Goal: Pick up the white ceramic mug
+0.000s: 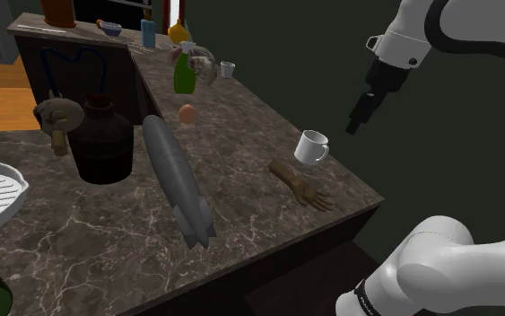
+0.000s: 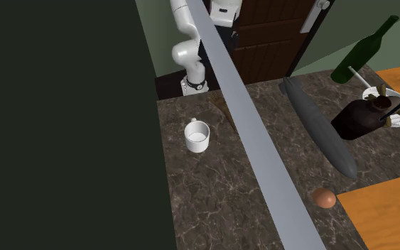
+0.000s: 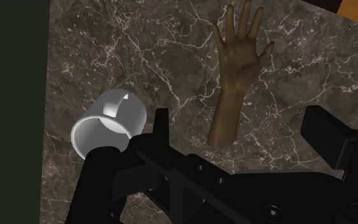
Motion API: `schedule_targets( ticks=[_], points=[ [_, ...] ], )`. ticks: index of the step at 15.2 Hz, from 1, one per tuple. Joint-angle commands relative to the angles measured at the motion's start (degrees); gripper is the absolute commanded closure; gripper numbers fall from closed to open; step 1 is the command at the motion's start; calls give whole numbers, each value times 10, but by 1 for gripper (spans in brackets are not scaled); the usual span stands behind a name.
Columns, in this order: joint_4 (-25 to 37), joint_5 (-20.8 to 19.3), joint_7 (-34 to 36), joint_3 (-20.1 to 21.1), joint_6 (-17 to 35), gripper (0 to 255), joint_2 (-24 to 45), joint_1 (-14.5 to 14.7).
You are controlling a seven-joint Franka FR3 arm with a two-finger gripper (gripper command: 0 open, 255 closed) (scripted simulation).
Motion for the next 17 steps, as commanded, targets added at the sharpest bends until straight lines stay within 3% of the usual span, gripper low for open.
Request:
schedule_targets(
  ticks=[1,10,17],
  points=[
    [0,0,0,0,0,0,0,0],
    [4,-26,-73,-96,120,0,124,-15],
    [48,-15,-138,-167,200,0,251,-19]
  ],
)
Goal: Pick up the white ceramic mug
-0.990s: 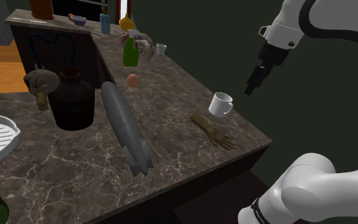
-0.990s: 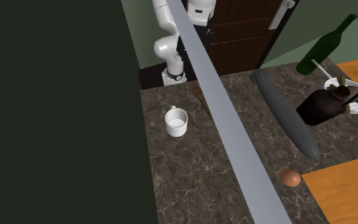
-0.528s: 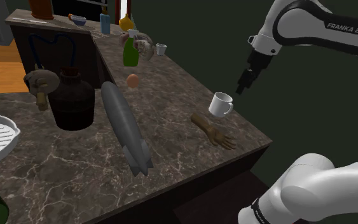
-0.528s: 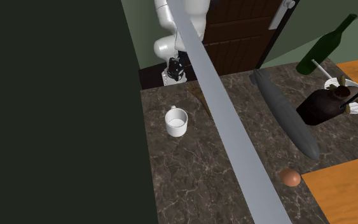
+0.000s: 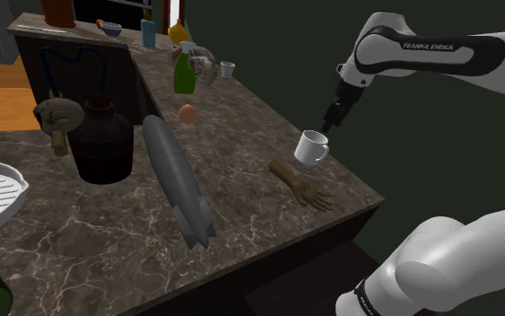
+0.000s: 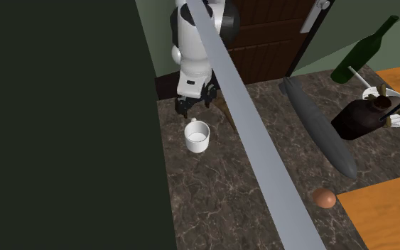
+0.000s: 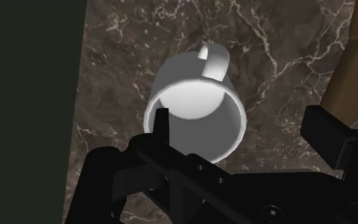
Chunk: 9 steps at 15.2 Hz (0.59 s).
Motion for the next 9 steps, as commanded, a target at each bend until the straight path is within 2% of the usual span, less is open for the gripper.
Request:
schedule_targets(
  ticks=[1,6,9],
  points=[
    [15,8,-21,-20,23,0,40,0],
    [71,47,-79,-65,64,0,147,-2],
    [62,50,-82,-67,81,0,155,-3]
  ],
)
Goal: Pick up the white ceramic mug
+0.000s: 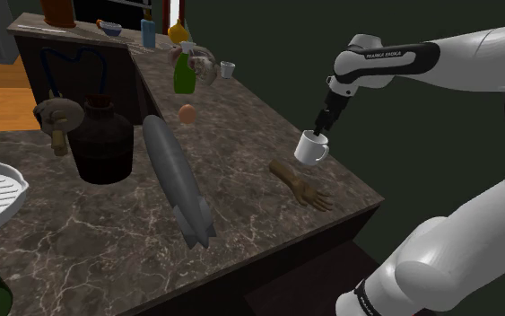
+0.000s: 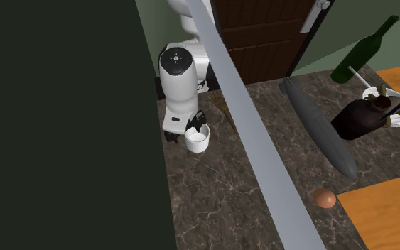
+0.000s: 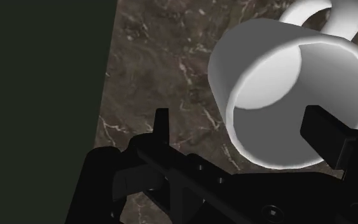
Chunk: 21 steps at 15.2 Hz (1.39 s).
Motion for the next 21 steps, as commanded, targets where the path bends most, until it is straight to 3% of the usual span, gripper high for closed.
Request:
schedule_targets(
  ticks=[1,7,8,17,21],
  points=[
    [-7,3,-2,-2,14,0,7,0],
    [-34,5,-5,-4,49,0,16,-1],
    [-35,5,-5,-4,49,255,16,-1],
    [-34,5,-5,-4,49,255,16,-1],
    [-11,3,-3,-2,18,255,8,0]
  ],
)
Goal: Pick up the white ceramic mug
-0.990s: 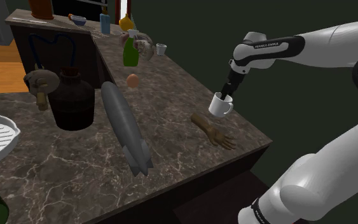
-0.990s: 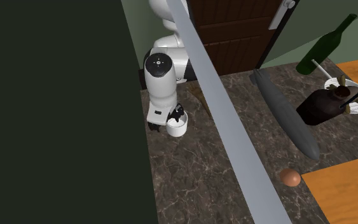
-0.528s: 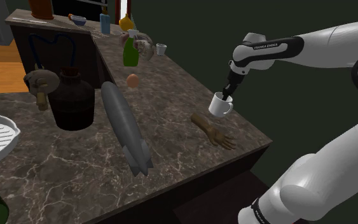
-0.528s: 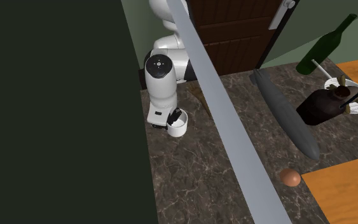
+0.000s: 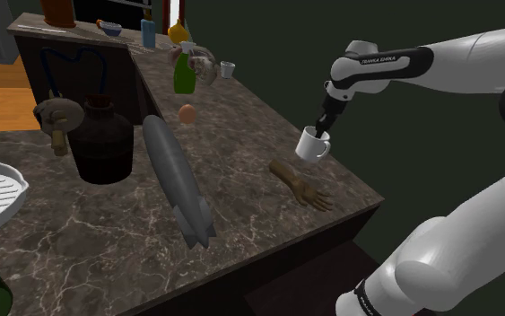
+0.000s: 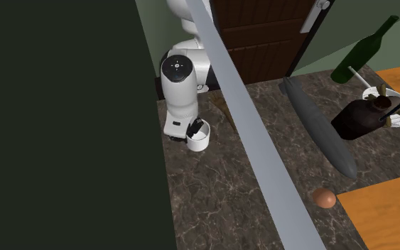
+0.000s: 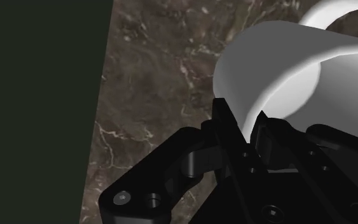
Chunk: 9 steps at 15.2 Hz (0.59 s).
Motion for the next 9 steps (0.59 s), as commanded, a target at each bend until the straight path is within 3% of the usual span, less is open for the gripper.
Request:
schedule_targets(
  ticks=[1,9],
  points=[
    [11,-1,0,1,-14,255,-4,0],
    [64,-3,3,4,-76,255,-13,1]
  ],
)
